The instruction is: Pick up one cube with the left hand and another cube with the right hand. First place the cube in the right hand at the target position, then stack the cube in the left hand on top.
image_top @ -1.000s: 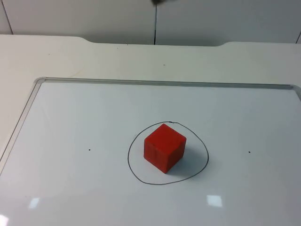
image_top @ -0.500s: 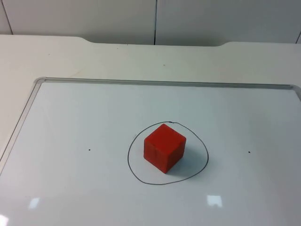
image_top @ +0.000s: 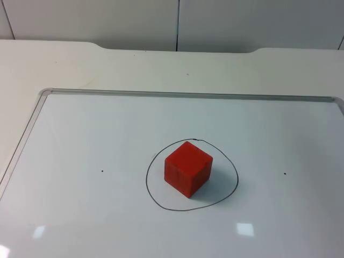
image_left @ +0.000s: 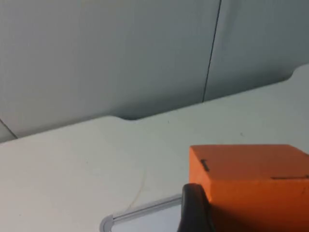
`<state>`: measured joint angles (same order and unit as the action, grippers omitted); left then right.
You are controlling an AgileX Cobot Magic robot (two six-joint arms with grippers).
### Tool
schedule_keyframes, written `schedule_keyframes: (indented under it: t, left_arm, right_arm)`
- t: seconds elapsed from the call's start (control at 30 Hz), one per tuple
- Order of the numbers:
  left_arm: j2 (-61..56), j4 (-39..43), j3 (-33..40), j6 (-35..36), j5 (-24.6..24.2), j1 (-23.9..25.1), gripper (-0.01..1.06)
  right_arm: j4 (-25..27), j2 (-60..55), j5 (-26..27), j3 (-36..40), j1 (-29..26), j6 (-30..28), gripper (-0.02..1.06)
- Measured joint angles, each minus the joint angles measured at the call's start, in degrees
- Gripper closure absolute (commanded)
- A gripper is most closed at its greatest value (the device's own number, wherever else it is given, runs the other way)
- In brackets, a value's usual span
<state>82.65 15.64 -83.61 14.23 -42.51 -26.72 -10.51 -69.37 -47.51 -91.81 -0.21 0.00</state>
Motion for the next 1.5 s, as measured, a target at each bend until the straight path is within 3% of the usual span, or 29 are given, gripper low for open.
schedule_keyframes:
  t: [0.17, 0.3, 0.43, 0.67, 0.8, 1.0, 1.5]
  left_arm:
    - [1.54, 3.00, 3.86, -0.58, -0.11, -6.26, 1.05]
    - [5.42, 6.85, 4.16, -0.72, 0.35, -16.47, 1.05]
    - [9.39, 5.91, 4.16, -1.60, 0.55, -20.13, 1.05]
    - [18.08, -5.83, 1.76, -7.27, -0.74, -20.54, 1.05]
    - [21.14, -8.56, -1.14, -9.41, -2.27, -20.54, 1.05]
    - [25.14, -10.00, -1.92, -11.73, -5.59, -20.54, 1.05]
    - [28.44, -12.27, -1.92, -12.98, -6.08, -19.10, 1.05]
  right_arm:
    - [0.00, 0.00, -0.25, 0.00, 0.00, 0.00, -0.01]
    - [0.00, 0.00, -0.15, 0.00, 0.00, 0.00, -0.01]
    - [0.00, 0.00, -0.15, 0.00, 0.21, 0.00, -0.01]
    - [-1.84, 0.00, -0.05, 0.00, 4.50, 0.00, -0.01]
    - [-3.25, 0.00, -0.05, 0.00, 6.63, 0.00, -0.01]
    - [-4.74, 0.00, -0.05, 0.00, 7.27, 0.91, -0.01]
    - [-5.77, 0.00, -0.05, 0.00, 7.31, 1.26, -0.01]
